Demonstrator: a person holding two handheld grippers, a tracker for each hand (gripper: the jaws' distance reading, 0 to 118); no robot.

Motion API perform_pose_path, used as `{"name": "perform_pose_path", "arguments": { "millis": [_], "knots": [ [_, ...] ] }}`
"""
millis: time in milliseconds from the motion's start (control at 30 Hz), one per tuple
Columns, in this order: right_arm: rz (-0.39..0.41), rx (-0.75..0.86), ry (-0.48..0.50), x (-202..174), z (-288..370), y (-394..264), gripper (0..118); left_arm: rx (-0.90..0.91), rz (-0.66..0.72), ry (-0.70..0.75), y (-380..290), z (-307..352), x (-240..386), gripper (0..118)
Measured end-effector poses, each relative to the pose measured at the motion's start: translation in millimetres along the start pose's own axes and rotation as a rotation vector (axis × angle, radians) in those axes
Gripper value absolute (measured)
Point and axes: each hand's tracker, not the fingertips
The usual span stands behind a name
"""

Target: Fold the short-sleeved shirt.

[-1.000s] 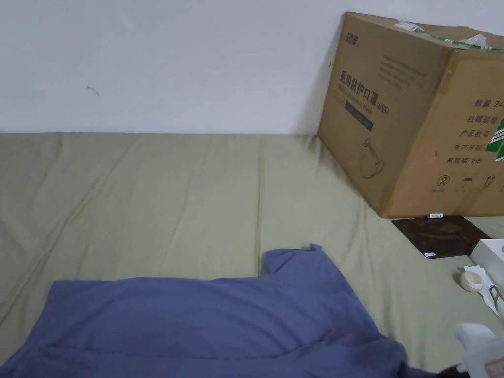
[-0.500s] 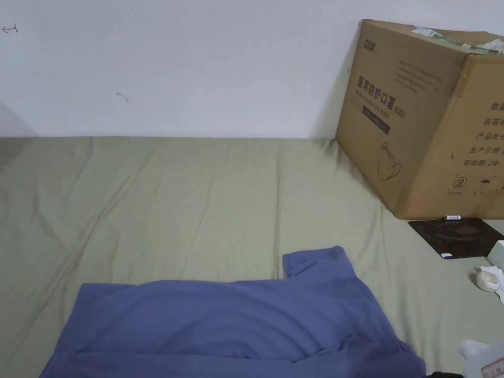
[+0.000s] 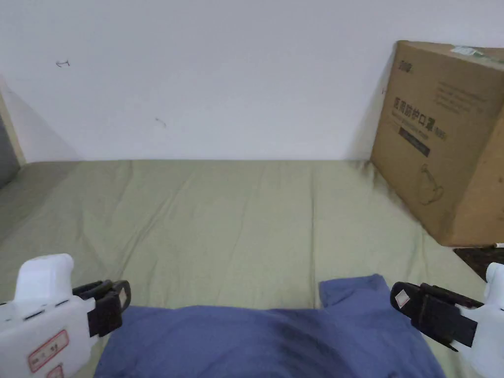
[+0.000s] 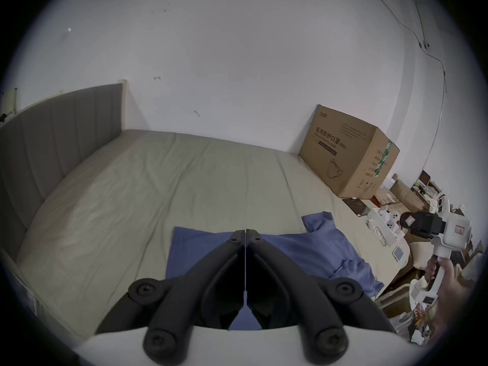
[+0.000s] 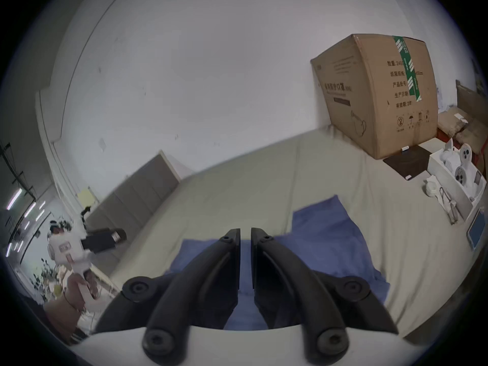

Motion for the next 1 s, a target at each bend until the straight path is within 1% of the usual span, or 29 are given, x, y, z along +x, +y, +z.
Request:
{"name": "perform_pose_path", "arguments": {
  "millis": [33, 100, 167, 233, 267, 333, 367, 400, 433, 467, 533, 567, 633, 667, 700, 733, 767, 800, 833, 900, 933, 967, 1000],
  "knots": [
    [-0.012, 0.041, -0.009, -2.1, -3.2, 0.9, 9, -0.014, -0.002, 0.013, 6.7, -16.1, -6.8, 0],
    [-0.052, 0.084, 0.020, 5.2, -14.8, 6.7, 9, -0.079, -0.015, 0.087, 14.3, -43.1, -20.8, 0],
    [-0.104, 0.067, 0.065, 13.1, -29.3, 13.7, 9, -0.200, -0.010, 0.142, 24.1, -84.5, -44.9, 0],
    [-0.167, 0.009, 0.068, 30.5, -51.5, 18.1, 9, -0.389, 0.014, 0.144, 27.4, -139.9, -80.0, 0],
    [-0.194, -0.011, 0.069, 36.5, -59.0, 18.4, 9, -0.443, 0.031, 0.137, 25.4, -160.9, -94.7, 0],
    [-0.244, -0.048, 0.059, 50.4, -76.5, 16.4, 9, -0.527, 0.058, 0.172, 18.5, -198.9, -113.2, 0],
    [-0.250, -0.066, 0.051, 55.3, -82.6, 15.4, 9, -0.543, 0.056, 0.183, 13.8, -211.8, -119.1, 14],
    [-0.238, -0.082, 0.032, 60.5, -89.6, 13.6, 9, -0.554, 0.039, 0.206, 9.5, -229.3, -126.9, 47],
    [-0.230, -0.104, 0.016, 65.2, -95.8, 11.5, 9, -0.577, 0.030, 0.233, 5.4, -245.6, -134.2, 86],
    [-0.222, -0.117, 0.006, 66.8, -100.1, 8.1, 9, -0.607, 0.031, 0.219, 2.3, -256.1, -141.9, 110],
    [-0.206, -0.146, -0.020, 74.3, -109.2, 3.2, 9, -0.614, 0.016, 0.211, -2.8, -283.5, -150.9, 109],
    [-0.207, -0.152, -0.026, 77.9, -112.0, 1.8, 9, -0.635, 0.002, 0.216, -5.3, -277.8, -137.7, 109],
    [-0.226, -0.165, -0.049, 84.2, -116.2, -1.4, 9, -0.680, -0.025, 0.250, -14.0, -290.7, -139.1, 109],
    [-0.242, -0.168, -0.061, 89.2, -117.9, -1.4, 9, -0.701, -0.028, 0.251, -19.8, -295.4, -141.0, 112],
    [-0.255, -0.169, -0.069, 95.5, -120.1, -0.6, 9, -0.701, -0.017, 0.223, -30.1, -308.1, -158.7, 113],
    [-0.266, -0.171, -0.073, 101.2, -121.7, 0.7, 9, -0.682, -0.016, 0.219, -30.1, -306.7, -158.0, 112],
    [-0.269, -0.175, -0.082, 107.0, -124.6, 2.9, 9, -0.668, -0.025, 0.230, -27.5, -302.1, -153.2, 104],
    [-0.284, -0.197, -0.108, 116.4, -129.6, 6.3, 9, -0.660, -0.049, 0.233, -26.0, -297.7, -148.9, 94],
    [-0.317, -0.260, -0.139, 129.1, -137.9, 10.2, 9, -0.629, -0.098, 0.240, -26.7, -296.4, -153.2, 78],
    [-0.387, -0.385, -0.145, 156.2, -155.2, 14.9, 9, -0.592, -0.135, 0.249, -19.8, -280.5, -146.5, 63],
    [-0.412, -0.415, -0.139, 171.9, -163.7, 16.2, 9, -0.590, -0.132, 0.241, -18.0, -273.0, -143.7, 53],
    [-0.396, -0.412, -0.174, 182.2, -171.0, 18.4, 9, -0.593, -0.128, 0.232, -18.3, -270.9, -143.5, 15],
    [-0.379, -0.433, -0.218, 192.5, -180.0, 22.5, 9, -0.597, -0.125, 0.197, -16.0, -265.2, -143.7, 3]
  ]
}}
